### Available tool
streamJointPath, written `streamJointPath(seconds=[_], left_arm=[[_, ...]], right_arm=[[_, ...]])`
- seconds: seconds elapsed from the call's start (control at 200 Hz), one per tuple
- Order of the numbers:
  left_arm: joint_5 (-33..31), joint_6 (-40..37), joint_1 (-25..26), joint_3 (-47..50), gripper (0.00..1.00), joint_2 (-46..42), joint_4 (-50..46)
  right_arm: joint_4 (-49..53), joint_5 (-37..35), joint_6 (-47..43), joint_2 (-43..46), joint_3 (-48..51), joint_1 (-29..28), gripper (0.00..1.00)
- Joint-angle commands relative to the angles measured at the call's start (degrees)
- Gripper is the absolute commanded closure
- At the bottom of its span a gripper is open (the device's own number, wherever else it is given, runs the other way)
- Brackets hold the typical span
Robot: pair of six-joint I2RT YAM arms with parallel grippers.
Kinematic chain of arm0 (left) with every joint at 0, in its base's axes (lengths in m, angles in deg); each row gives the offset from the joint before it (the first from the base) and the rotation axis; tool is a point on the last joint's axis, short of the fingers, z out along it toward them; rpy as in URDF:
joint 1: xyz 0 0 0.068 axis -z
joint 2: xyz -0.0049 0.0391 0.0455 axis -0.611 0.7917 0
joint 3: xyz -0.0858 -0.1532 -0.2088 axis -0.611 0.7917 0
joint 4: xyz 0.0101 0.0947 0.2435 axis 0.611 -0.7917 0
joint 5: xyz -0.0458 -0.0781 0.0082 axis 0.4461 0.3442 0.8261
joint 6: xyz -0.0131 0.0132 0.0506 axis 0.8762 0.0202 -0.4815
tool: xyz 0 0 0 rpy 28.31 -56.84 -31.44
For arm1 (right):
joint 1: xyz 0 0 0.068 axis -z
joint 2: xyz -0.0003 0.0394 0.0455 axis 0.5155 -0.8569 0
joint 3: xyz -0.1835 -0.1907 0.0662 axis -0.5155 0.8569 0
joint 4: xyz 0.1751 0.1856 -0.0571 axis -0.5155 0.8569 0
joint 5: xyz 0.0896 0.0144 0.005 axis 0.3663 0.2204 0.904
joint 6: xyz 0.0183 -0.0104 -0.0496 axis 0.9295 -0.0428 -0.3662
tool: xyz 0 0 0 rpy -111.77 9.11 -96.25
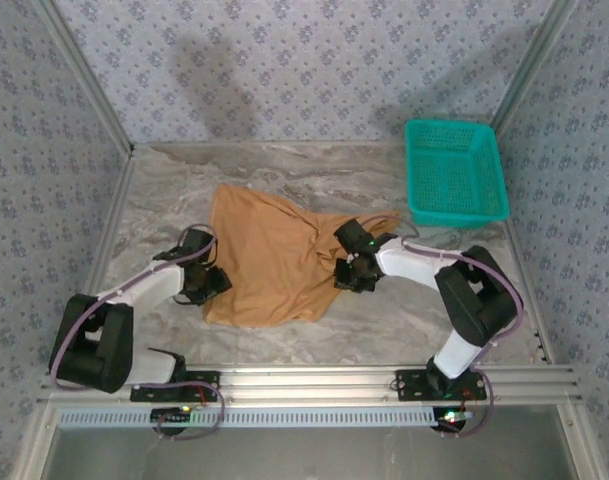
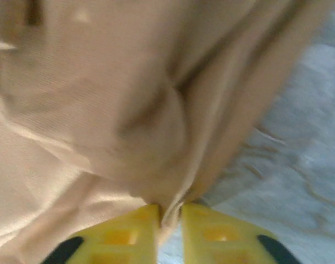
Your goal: Fold the inside-out t-shirt
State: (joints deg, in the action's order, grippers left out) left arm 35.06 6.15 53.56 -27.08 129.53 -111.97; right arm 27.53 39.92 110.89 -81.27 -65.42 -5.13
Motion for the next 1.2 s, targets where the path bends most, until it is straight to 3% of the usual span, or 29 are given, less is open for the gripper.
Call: streamJointPath(seconds=[0.0, 0.045, 0.315, 0.535, 0.68, 0.829, 0.929, 0.989, 1.089, 1.194], left_arm=[[0.0, -0.8, 0.4, -0.7, 0.87, 1.6, 0.4], [-1.2, -1.5, 0.4, -2.2, 1.0, 0.7, -2.0], [-4.3, -3.6, 0.3, -11.8, 1.0, -13.5, -18.8], [-6.4, -5.0, 0.4, -21.1, 1.0, -21.6, -27.0], [-10.1, -7.9, 0.4, -27.1, 1.0, -14.8, -25.5], [-9.8, -10.1, 0.1, -31.2, 1.0, 2.1, -19.6], [-8.3, -10.3, 0.0, -34.0, 1.0, 12.3, -18.7], [-6.8, -10.0, 0.0, -33.6, 1.0, 14.8, -17.3], [-6.0, -9.0, 0.6, -31.4, 0.9, 13.8, -15.3], [-7.7, -8.6, 0.6, -29.7, 0.61, 10.7, -15.3]], right_arm=[[1.5, -1.6, -1.6, -0.3, -3.8, -0.5, 1.0], [4.4, -2.2, -3.1, 1.4, -4.6, -0.4, 1.0], [23.6, -5.1, -7.9, 20.4, -5.8, -0.9, 1.0], [33.6, 0.4, -7.8, 32.1, -14.5, 0.0, 1.0], [33.3, 2.9, -11.1, 28.6, -22.2, 5.6, 1.0], [25.7, 8.8, -14.4, 16.3, -22.7, 13.1, 1.0], [22.4, 8.7, -15.6, 7.9, -22.8, 16.0, 0.66], [21.5, 7.0, -15.6, 4.4, -23.0, 16.8, 0.56], [18.9, 5.7, -14.5, 3.3, -21.3, 16.0, 0.53], [16.9, 5.5, -13.6, 3.9, -18.9, 13.5, 0.55]])
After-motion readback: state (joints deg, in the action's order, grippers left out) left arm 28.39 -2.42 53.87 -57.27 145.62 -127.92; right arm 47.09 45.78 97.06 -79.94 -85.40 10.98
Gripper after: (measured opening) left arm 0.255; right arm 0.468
